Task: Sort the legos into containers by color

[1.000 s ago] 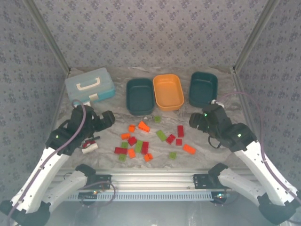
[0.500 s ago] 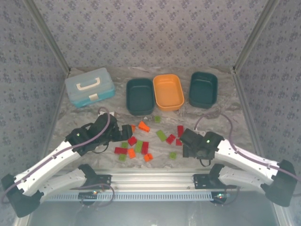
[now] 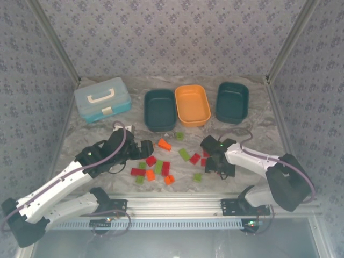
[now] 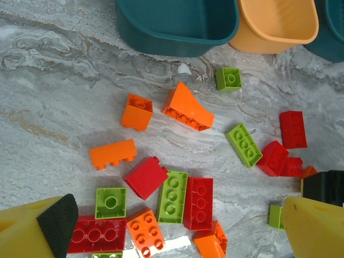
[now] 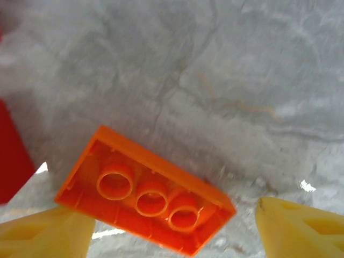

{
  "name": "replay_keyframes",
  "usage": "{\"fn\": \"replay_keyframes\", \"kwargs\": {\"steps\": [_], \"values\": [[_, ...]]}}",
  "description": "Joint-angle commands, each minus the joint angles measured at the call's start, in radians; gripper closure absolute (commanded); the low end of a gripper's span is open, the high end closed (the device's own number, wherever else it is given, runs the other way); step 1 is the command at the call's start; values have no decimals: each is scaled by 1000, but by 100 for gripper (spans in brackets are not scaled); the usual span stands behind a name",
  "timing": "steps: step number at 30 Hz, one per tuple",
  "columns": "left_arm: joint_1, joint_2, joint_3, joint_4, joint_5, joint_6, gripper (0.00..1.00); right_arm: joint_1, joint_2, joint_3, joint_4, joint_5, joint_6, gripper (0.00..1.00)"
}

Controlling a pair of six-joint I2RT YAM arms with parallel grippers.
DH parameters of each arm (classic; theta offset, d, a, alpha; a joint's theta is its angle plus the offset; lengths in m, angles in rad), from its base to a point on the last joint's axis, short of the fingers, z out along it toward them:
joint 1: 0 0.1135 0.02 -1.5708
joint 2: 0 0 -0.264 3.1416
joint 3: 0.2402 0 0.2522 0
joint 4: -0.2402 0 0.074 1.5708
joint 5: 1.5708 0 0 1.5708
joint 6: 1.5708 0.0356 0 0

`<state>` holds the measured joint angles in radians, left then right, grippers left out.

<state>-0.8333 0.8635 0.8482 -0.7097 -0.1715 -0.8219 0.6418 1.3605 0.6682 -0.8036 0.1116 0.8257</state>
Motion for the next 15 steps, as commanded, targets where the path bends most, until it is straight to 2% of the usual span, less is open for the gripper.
{"fn": "replay_keyframes", "kwargs": {"steps": [1,6,10,15], "values": [[-6,-23,51,14,-6,0,1,-67,11,15,11,-10,-69,24],[-7,-20,59,12,-7,4,1,-174,2,33,35,-15,-111,29],[-6,-20,54,13,-4,-10,1,-192,8,28,53,-41,-126,38],[-7,-29,32,26,14,-16,1,-203,-10,-23,97,-61,-112,44]]}}
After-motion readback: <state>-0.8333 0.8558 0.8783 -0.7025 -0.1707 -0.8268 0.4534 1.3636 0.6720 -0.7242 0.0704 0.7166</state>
